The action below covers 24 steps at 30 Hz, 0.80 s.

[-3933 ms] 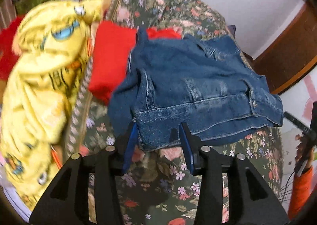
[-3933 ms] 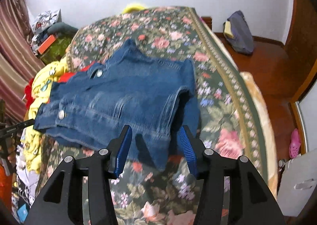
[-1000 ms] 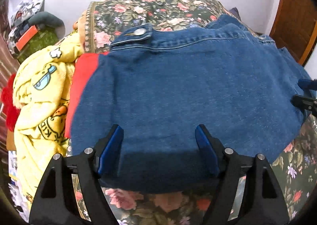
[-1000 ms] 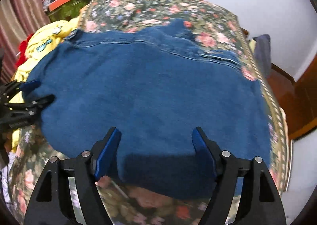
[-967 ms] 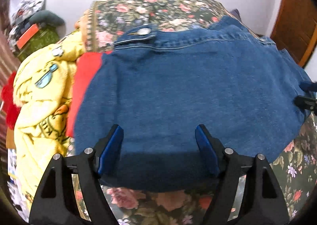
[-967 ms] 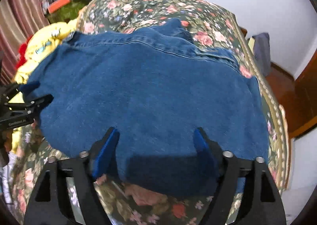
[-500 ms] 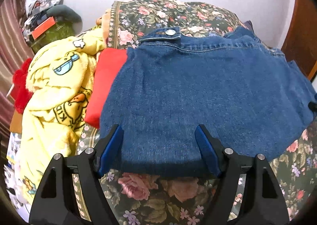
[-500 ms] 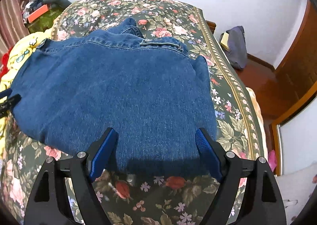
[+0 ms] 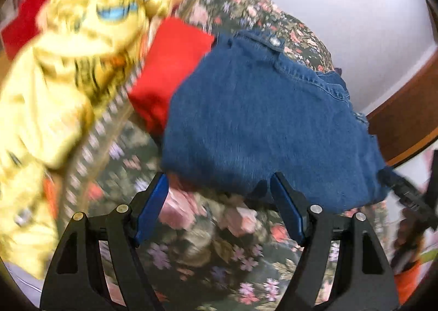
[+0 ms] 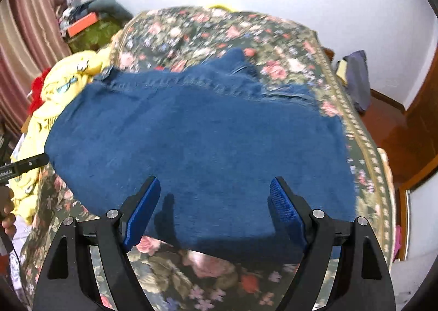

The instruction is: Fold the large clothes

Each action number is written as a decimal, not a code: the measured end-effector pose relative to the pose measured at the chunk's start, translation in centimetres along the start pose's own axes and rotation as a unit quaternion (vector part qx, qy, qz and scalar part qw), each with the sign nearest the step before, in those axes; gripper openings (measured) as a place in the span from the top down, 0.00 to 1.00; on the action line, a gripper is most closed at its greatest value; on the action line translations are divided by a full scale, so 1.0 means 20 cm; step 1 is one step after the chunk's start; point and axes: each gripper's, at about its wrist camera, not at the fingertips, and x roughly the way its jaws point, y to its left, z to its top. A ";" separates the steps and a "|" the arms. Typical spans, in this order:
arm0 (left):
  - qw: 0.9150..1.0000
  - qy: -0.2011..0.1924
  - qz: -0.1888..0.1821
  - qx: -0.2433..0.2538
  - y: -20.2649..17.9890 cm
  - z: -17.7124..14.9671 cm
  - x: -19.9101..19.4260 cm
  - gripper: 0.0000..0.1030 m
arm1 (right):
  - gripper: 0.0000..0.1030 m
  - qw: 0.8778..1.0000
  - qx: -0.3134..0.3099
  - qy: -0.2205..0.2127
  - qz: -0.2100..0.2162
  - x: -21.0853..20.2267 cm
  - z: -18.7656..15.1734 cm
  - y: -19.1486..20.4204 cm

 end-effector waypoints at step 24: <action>0.987 -0.056 -0.061 -0.141 -0.12 0.09 0.20 0.63 | 0.19 0.999 0.002 0.033 0.003 0.03 -0.02 0.00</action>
